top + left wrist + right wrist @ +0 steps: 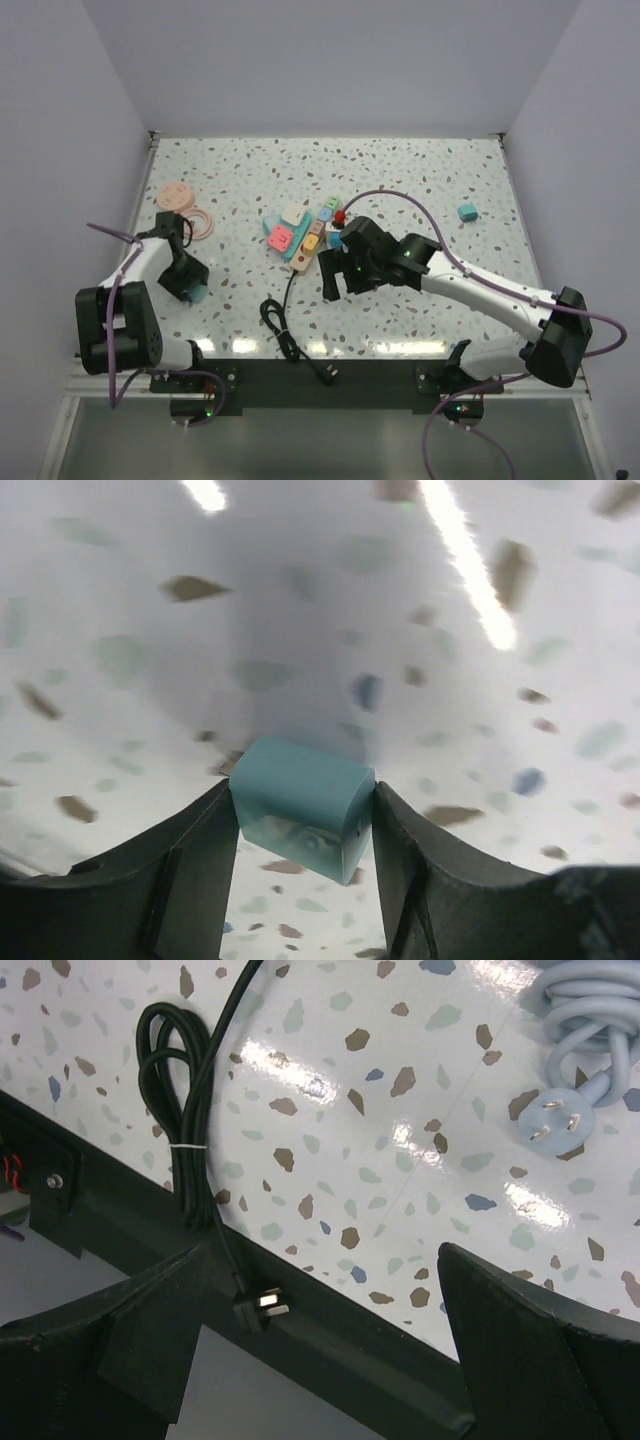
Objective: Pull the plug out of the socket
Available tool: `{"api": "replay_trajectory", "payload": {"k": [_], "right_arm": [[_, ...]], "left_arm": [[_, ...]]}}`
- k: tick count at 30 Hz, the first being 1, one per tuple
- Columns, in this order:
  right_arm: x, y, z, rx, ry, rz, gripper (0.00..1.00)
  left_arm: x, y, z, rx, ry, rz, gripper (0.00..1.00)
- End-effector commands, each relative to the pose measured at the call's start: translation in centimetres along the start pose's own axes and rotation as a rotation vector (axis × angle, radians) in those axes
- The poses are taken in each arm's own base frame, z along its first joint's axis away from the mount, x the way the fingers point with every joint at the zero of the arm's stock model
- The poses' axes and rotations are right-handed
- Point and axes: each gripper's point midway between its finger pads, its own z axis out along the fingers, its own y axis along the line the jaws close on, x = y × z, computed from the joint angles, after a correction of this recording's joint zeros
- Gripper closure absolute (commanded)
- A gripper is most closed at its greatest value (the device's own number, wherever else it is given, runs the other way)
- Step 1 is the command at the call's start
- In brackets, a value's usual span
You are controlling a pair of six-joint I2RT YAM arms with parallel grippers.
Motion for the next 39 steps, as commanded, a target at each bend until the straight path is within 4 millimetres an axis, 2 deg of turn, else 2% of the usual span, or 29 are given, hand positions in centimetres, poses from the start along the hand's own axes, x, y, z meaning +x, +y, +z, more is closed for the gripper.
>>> {"api": "replay_trajectory", "payload": {"k": [1,3,4,7,8,9,10,11,12,13,14,15,16,17,18,19,20,21,22,23,25,26,27,31,32,33,35,36,39], "right_arm": [[-2.1,-0.8,-0.9,0.042,-0.094,0.055,0.02],[-2.0,-2.0,-1.0,0.086,-0.107,0.091,0.02],[-1.8,-2.6,-1.1,0.1,-0.111,0.119,0.02],[-1.6,-4.6,-1.2,0.152,-0.127,0.175,0.02],[-1.6,-5.1,-1.7,0.164,-0.146,0.208,0.02],[-1.7,-5.5,-2.0,0.179,-0.16,0.227,0.02],[-1.8,-6.7,-2.3,0.222,-0.184,0.254,0.02],[-1.8,-7.3,-2.7,0.24,-0.195,0.288,0.02],[-1.9,-7.7,-3.3,0.246,-0.218,0.308,0.02],[-2.3,-8.4,-3.8,0.267,-0.244,0.331,0.02],[-2.3,-9.1,-4.2,0.296,-0.252,0.361,0.02],[-2.3,-9.6,-4.7,0.317,-0.266,0.379,0.02],[-2.6,-10.1,-5.2,0.34,-0.28,0.399,0.02],[-2.4,-11.1,-5.7,0.393,-0.291,0.426,0.02],[-2.5,-11.4,-6.0,0.406,-0.3,0.444,0.02],[-2.6,-11.7,-6.3,0.413,-0.31,0.459,0.02],[-2.8,-11.9,-6.5,0.419,-0.321,0.47,0.02],[-2.9,-12.2,-6.8,0.429,-0.33,0.485,0.02],[-3.2,-12.5,-7.1,0.432,-0.347,0.501,0.02],[-3.2,-12.6,-7.4,0.438,-0.356,0.519,0.02],[-3.4,-13.3,-7.9,0.465,-0.387,0.559,0.02],[-3.5,-13.6,-8.1,0.478,-0.397,0.568,0.02],[-3.6,-13.9,-8.4,0.495,-0.418,0.577,0.02],[-3.7,-14.7,-9.0,0.512,-0.478,0.628,0.02],[-3.7,-14.8,-9.5,0.503,-0.501,0.64,0.02],[-3.7,-14.9,-9.6,0.503,-0.513,0.649,0.02],[-3.7,-15.2,-10.0,0.509,-0.537,0.66,0.02],[-3.6,-15.4,-10.1,0.519,-0.539,0.659,0.02],[-3.7,-15.7,-10.6,0.544,-0.549,0.65,0.02]], "left_arm": [[-0.7,-6.8,-1.6,0.203,-0.04,0.071,1.0],[0.1,-9.5,-2.3,0.248,-0.042,0.134,1.0],[1.1,-10.8,-2.8,0.262,-0.044,0.191,1.0],[1.9,-14.4,-3.9,0.306,-0.034,0.275,1.0],[3.4,-15.8,-4.5,0.331,-0.027,0.343,1.0],[3.6,-17.9,-5.4,0.359,-0.03,0.375,1.0],[5.3,-19.2,-6.2,0.372,-0.03,0.432,1.0],[6.1,-20.4,-6.9,0.387,-0.031,0.464,1.0],[6.5,-22.5,-8.1,0.403,-0.041,0.495,1.0],[8.5,-23.7,-9.2,0.423,-0.041,0.555,1.0],[9.4,-24.8,-10.0,0.437,-0.045,0.585,1.0],[10.4,-26.7,-11.3,0.467,-0.036,0.615,1.0],[12.6,-27.7,-12.2,0.491,-0.027,0.672,1.0],[13.8,-28.4,-12.8,0.505,-0.02,0.707,1.0],[15.1,-30.2,-13.8,0.542,-0.006,0.738,1.0],[16.9,-30.7,-14.4,0.546,-0.002,0.781,1.0],[17.8,-30.8,-14.9,0.537,-0.002,0.808,1.0],[18.5,-32.5,-16.0,0.578,-0.025,0.823,1.0],[19.9,-32.9,-16.7,0.601,-0.028,0.855,1.0],[20.4,-33.8,-17.3,0.635,-0.04,0.869,1.0],[22.0,-35.5,-17.8,0.699,-0.032,0.901,1.0],[22.8,-37.0,-18.4,0.773,-0.027,0.923,1.0],[24.0,-37.6,-17.5,0.794,0.013,0.949,1.0],[26.3,-41.3,-16.4,0.888,0.03,1.004,1.0],[27.0,-42.7,-16.9,0.963,0.028,1.004,1.0],[28.1,-43.2,-16.0,0.987,0.073,1.008,1.0],[29.3,-45.0,-16.8,1.09,0.087,0.992,1.0],[30.0,-45.4,-15.6,1.09,0.105,0.99,0.99],[31.4,-47.0,-14.1,1.124,0.153,0.978,0.93]]}}
